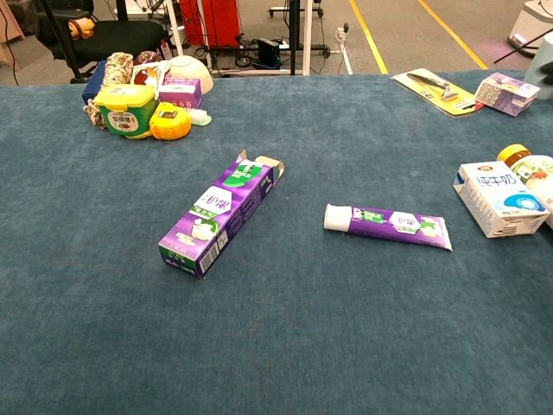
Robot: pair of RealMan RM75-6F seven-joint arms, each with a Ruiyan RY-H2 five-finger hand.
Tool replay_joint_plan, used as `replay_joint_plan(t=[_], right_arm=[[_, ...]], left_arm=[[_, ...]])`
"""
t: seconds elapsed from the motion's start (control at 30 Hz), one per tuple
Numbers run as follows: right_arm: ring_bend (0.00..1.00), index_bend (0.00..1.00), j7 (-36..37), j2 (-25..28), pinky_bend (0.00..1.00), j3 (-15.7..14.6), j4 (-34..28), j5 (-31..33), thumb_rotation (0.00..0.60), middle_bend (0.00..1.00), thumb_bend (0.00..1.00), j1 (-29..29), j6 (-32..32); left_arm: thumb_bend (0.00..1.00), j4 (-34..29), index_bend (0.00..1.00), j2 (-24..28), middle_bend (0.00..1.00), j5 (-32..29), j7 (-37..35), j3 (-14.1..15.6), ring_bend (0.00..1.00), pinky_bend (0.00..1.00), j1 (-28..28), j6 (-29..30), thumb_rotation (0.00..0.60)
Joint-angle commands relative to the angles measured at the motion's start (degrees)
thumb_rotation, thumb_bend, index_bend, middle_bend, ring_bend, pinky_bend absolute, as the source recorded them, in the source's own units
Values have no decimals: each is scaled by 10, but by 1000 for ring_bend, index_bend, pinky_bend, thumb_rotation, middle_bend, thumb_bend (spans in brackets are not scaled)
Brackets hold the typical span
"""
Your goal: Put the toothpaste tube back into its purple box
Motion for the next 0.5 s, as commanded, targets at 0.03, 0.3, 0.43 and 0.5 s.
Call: replay_joint_plan(t=[0.03, 0.3, 0.43, 0.5], right_arm=[[130, 102, -16, -32, 225, 12, -3, 7, 600, 155, 85, 36, -41], [176, 153, -99, -104, 310, 52, 4, 92, 600, 201, 102, 107, -136], [203, 161, -160, -145, 342, 72, 20, 153, 600, 227, 105, 134, -162], [205, 162, -185, -164, 348, 79, 31, 182, 600, 228, 106, 144, -167]], left_arm=[[51, -1, 0, 0, 0, -8, 1, -2, 0, 87, -4, -9, 600], [52, -3, 0, 3, 0, -25, -3, -8, 0, 86, -10, -22, 600], [53, -4, 0, 5, 0, -32, -8, -10, 0, 87, -12, -28, 600], [52, -4, 0, 7, 0, -34, -11, -10, 0, 87, -13, -30, 600]])
